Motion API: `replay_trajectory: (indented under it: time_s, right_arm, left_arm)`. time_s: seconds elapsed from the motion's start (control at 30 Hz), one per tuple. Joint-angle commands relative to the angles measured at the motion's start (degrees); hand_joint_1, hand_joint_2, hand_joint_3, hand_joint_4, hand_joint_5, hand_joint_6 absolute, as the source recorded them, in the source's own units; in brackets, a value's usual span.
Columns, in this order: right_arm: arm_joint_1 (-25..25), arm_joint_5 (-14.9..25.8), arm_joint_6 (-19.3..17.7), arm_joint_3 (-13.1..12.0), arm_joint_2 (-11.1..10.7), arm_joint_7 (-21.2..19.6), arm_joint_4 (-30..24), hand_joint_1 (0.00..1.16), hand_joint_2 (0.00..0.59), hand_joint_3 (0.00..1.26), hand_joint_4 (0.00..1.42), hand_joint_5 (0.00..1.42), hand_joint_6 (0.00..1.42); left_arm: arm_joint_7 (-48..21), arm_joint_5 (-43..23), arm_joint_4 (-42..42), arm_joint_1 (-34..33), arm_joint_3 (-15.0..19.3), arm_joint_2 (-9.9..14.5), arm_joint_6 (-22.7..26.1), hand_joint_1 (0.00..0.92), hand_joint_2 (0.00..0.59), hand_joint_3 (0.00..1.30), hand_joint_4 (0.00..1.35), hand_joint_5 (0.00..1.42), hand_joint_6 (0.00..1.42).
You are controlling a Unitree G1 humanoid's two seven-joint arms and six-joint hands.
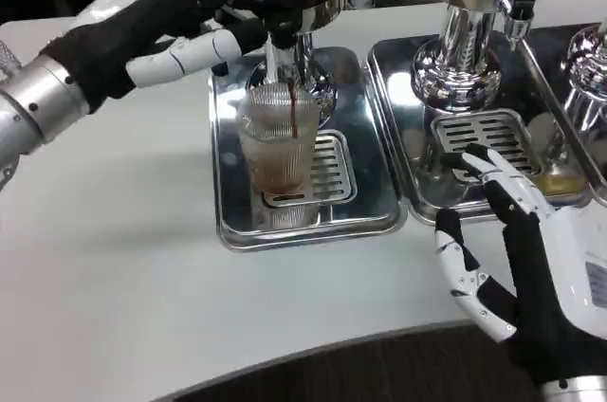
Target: Grasp the cup under the faucet to collect the drink, then remove the cup.
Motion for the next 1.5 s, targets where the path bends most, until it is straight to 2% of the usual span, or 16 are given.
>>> replay_trajectory:
  time_s: [0.03,0.07,0.13,0.17,0.23,0.4,0.73,0.93,1.03,1.13,1.23,1.33,1.5]
  right_arm:
    - [-0.5,0.7,-0.7,-0.1,-0.1,0.4,0.4,0.37,0.479,0.28,0.15,0.17,0.25]
    - [-0.7,1.6,-0.5,-0.2,0.1,0.9,0.6,0.37,0.479,0.28,0.15,0.17,0.25]
    - [-1.8,6.6,-0.4,-1.0,0.8,3.5,2.4,0.38,0.467,0.28,0.15,0.18,0.25]
    - [-2.9,10.9,-1.6,-1.5,1.0,5.6,4.4,0.42,0.432,0.28,0.15,0.20,0.27]
    - [-4.9,15.6,-4.0,-1.8,0.6,8.3,7.5,0.46,0.378,0.27,0.15,0.23,0.34]
    - [-8.4,18.5,-5.0,-1.7,1.5,10.6,10.2,0.46,0.273,0.20,0.15,0.26,0.36]
    - [-12.6,20.8,-5.0,-1.9,2.3,12.9,12.3,0.49,0.228,0.17,0.14,0.26,0.36]
    - [-17.1,22.9,-4.1,-1.7,2.8,16.0,17.2,0.51,0.216,0.17,0.14,0.25,0.36]
    - [-18.9,21.8,-4.1,-1.1,2.7,16.3,18.7,0.51,0.216,0.17,0.14,0.25,0.36]
    - [-21.3,22.8,-3.8,-0.8,3.4,17.6,21.2,0.51,0.216,0.16,0.14,0.25,0.36]
    - [-23.3,22.2,-3.2,-0.5,3.7,17.9,23.3,0.52,0.216,0.12,0.11,0.23,0.35]
    - [-25.9,21.6,-2.8,0.0,4.4,17.6,26.0,0.54,0.206,0.05,0.08,0.17,0.29]
    - [-28.6,20.5,-2.9,0.5,5.3,16.4,29.4,0.59,0.196,0.04,0.04,0.13,0.27]
  left_arm:
    - [-2.2,0.1,-0.7,2.1,-0.4,1.0,0.0,0.003,0.071,0.32,0.36,0.43,0.75]
    - [-2.2,0.1,-0.8,2.2,-0.4,1.0,0.0,0.003,0.072,0.32,0.36,0.43,0.75]
    - [-2.0,0.0,-1.0,2.5,-0.2,1.0,0.0,0.003,0.074,0.32,0.36,0.43,0.75]
    - [-2.0,0.0,-1.1,2.6,-0.2,1.0,0.0,0.003,0.075,0.32,0.36,0.43,0.75]
    - [-1.9,-0.1,-1.2,2.8,-0.1,1.1,0.1,0.003,0.075,0.32,0.36,0.43,0.75]
    - [-1.6,-0.1,-1.7,3.5,0.1,1.2,0.3,0.003,0.076,0.32,0.36,0.43,0.75]
    - [-1.3,-0.5,-2.8,4.0,0.2,1.4,0.7,0.005,0.081,0.32,0.36,0.43,0.75]
    - [-1.2,-0.5,-2.9,4.0,0.2,1.5,0.8,0.005,0.081,0.32,0.36,0.43,0.75]
    - [-1.1,-0.5,-3.1,4.0,0.2,1.5,0.9,0.006,0.081,0.32,0.36,0.43,0.75]
    - [-1.1,-0.5,-3.0,4.1,0.2,1.7,1.0,0.006,0.081,0.32,0.36,0.43,0.75]
    - [-1.0,-0.5,-3.0,4.1,0.3,1.8,1.1,0.006,0.082,0.32,0.36,0.43,0.75]
    - [-1.0,-0.5,-3.0,4.0,0.4,1.9,1.1,0.006,0.082,0.32,0.36,0.42,0.75]
    - [-1.2,-0.7,-3.0,4.0,0.4,1.9,1.2,0.006,0.085,0.32,0.36,0.42,0.75]
